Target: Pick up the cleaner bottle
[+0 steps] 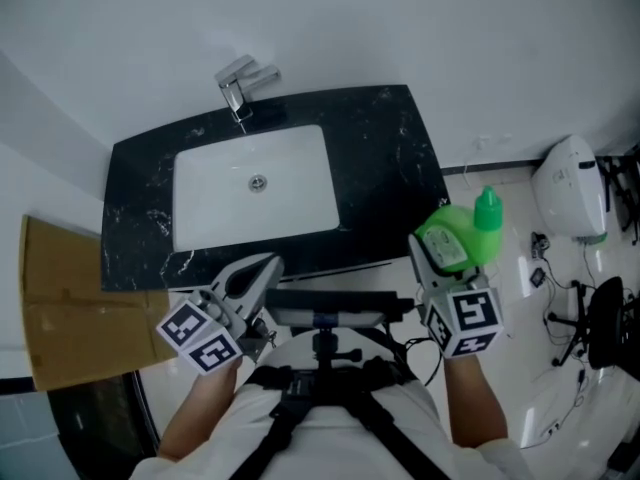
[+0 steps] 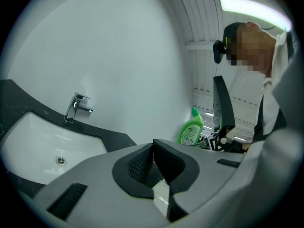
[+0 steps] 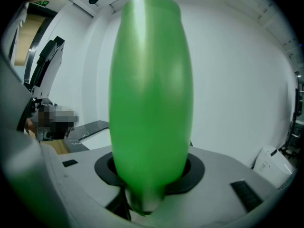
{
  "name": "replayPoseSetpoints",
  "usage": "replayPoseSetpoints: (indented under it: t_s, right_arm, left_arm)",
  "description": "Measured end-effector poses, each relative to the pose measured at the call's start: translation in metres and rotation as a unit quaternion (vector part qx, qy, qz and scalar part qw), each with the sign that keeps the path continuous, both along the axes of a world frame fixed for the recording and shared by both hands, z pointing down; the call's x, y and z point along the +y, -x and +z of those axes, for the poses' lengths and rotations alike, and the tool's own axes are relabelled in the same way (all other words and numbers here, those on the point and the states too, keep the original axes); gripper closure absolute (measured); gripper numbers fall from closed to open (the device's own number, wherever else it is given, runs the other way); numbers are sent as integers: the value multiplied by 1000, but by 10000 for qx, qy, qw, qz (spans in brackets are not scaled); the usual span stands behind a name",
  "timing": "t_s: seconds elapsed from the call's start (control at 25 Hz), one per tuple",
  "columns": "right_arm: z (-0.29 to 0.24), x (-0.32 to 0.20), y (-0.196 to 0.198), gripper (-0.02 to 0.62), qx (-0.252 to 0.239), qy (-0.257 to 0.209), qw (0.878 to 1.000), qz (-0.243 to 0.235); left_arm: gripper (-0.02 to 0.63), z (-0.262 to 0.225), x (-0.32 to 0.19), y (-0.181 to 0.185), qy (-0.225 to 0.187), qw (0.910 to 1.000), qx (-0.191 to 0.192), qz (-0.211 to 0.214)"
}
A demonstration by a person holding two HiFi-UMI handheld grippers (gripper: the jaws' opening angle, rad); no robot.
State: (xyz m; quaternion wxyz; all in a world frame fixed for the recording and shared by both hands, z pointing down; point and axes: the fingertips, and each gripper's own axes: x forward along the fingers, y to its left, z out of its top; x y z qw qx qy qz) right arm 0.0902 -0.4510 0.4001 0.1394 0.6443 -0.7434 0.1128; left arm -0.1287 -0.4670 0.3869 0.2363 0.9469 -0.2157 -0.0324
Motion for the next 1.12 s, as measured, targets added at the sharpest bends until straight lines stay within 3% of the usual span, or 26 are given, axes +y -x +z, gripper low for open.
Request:
replayPoseSetpoints:
  t_s: [0.36, 1.12]
  right_arm:
    - [3, -1, 12, 416, -44, 40, 9999, -151]
    - [0, -11, 37, 416, -63, 29, 9988, -492]
  left_arm:
    - [611, -6, -5, 23, -292, 9982, -151, -507]
    - [611, -8, 4, 38, -297, 9968, -157, -732]
